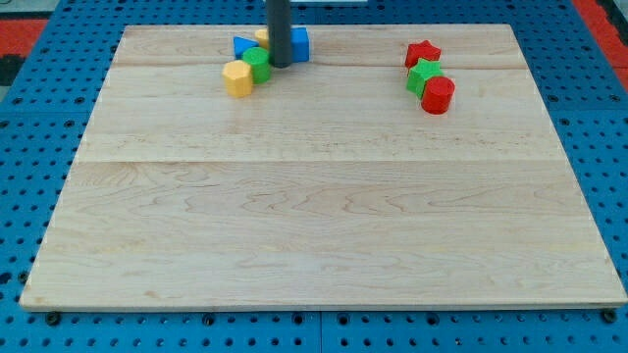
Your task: Slide green circle towards bottom right
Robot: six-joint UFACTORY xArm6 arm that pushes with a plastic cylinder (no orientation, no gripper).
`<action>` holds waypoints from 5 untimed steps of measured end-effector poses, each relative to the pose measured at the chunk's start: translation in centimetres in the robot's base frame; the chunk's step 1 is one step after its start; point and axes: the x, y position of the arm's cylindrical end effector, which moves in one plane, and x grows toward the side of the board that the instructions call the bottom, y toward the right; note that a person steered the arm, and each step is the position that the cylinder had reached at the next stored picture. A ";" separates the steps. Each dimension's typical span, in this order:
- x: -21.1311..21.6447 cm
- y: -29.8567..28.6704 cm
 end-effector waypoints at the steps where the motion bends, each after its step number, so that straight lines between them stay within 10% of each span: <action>1: 6.0 -3.5; 2: 9.2 -4.7; 5: -0.4 -3.7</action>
